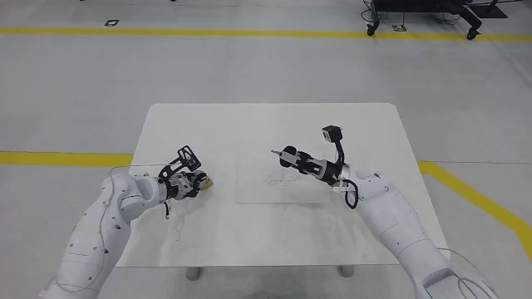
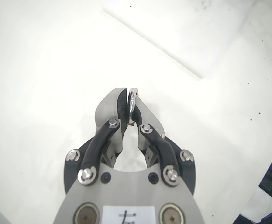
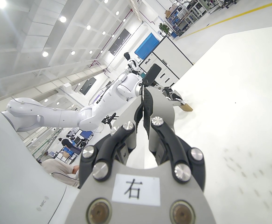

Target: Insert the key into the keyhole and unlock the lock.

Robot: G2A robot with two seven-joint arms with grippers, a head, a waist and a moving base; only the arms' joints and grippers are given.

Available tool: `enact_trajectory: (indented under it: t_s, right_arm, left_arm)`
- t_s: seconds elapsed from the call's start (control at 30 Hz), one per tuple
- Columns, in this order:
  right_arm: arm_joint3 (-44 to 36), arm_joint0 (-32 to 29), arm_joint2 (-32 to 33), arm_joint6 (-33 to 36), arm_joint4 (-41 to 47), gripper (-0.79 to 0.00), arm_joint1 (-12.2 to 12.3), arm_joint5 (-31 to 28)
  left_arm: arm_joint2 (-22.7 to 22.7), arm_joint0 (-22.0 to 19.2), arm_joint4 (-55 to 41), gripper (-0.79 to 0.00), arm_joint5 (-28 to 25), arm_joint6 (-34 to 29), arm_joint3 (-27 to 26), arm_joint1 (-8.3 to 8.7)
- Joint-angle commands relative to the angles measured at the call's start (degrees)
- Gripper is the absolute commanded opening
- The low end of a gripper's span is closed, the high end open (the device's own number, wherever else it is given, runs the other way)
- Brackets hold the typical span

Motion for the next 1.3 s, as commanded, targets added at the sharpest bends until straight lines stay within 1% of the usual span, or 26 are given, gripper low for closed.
enact_trajectory:
  t_s: [0.0, 0.2, 0.3, 0.53, 0.57, 0.6, 0.63, 0.7, 0.73, 0.77, 0.8, 0.83, 0.9, 0.93, 1.03, 1.13, 1.17, 1.27]
  right_arm:
    - [0.0, 0.0, 0.0, 0.0, 0.0, -0.785, 0.0, 0.0]
    - [0.0, 0.0, 0.0, 0.0, 0.0, -0.785, 0.0, 0.0]
    - [0.0, 0.0, 0.0, 0.0, 0.0, -0.785, 0.0, 0.0]
    - [0.0, 0.0, 0.0, 0.0, 0.0, -0.785, 0.0, 0.0]
    - [0.0, 0.0, 0.0, 0.0, 0.0, -0.785, 0.0, 0.0]
    - [0.0, 0.0, 0.0, 0.0, 0.0, -0.785, 0.0, 0.0]
    - [0.0, 0.0, 0.0, 0.0, 0.0, -0.785, 0.0, 0.0]
    - [-0.8, -0.4, 0.1, -1.7, 0.3, -0.785, -0.1, 1.3]
    - [-1.1, -0.6, 0.0, -2.8, 0.4, -0.785, -0.2, 1.8]
    - [-1.4, -0.9, -0.3, -4.1, 1.0, -0.785, -0.3, 2.1]
    - [-1.4, -1.0, -0.4, -5.5, 1.3, -0.785, -0.5, 2.3]
    - [-1.5, -1.1, -0.6, -6.7, 1.9, -0.785, -0.7, 2.2]
    - [-1.3, -1.1, -1.3, -7.4, 3.2, -0.785, -1.1, 1.3]
    - [-0.8, -0.9, -1.5, -7.7, 3.6, -0.785, -1.2, 1.2]
    - [0.2, -0.4, -2.0, -8.5, 4.8, -0.785, -1.5, 0.4]
    - [0.2, -0.4, -1.8, -9.6, 7.0, -0.785, -1.7, 0.0]
    - [0.1, -0.5, -1.7, -9.8, 7.8, -0.785, -1.8, 0.0]
    - [0.1, -0.5, -1.7, -9.8, 7.8, -0.785, -1.8, 0.0]
  left_arm:
    - [-0.4, 0.2, -0.8, -0.785, -0.1, 1.8, -0.2, 0.07]
    - [-1.9, 1.0, -2.3, -0.785, 2.5, 5.2, -1.5, 0.25]
    - [-2.1, 2.1, -4.6, -0.785, 3.6, 8.6, -3.3, 0.12]
    - [-2.1, 2.1, -4.6, -0.785, 3.6, 8.6, -3.3, 0.12]
    - [-1.9, 2.3, -5.2, -0.785, 3.6, 8.9, -3.4, 0.06]
    - [-1.0, 3.0, -10.7, -0.785, 2.5, 9.7, -2.5, -0.28]
    - [-0.1, 2.4, -16.8, -0.785, 2.2, 7.8, -0.7, -0.6]
    - [2.2, -0.6, -29.8, -0.785, 5.1, 1.4, 3.2, -1.44]
    - [3.9, -2.5, -39.1, -0.785, 7.0, -3.5, 5.4, -2.06]
    - [5.3, -5.0, -47.3, -0.785, 10.1, -8.5, 8.1, -2.63]
    - [6.9, -7.6, -53.6, -0.785, 13.2, -14.2, 10.7, -3.18]
    - [8.1, -10.3, -59.4, -0.785, 15.7, -18.5, 13.4, -3.77]
    - [10.5, -14.4, -67.0, -0.785, 19.4, -24.5, 19.5, -5.01]
    - [11.4, -16.3, -71.3, -0.785, 20.4, -26.6, 22.3, -5.71]
    - [14.3, -21.1, -78.6, -0.785, 22.9, -30.9, 29.4, -7.78]
    - [16.4, -25.1, -85.0, -0.785, 26.3, -34.5, 34.7, -9.8]
    - [16.8, -25.8, -86.5, -0.785, 27.1, -35.5, 35.6, -10.23]
    - [16.8, -25.8, -86.5, -0.785, 27.1, -35.5, 35.6, -10.23]
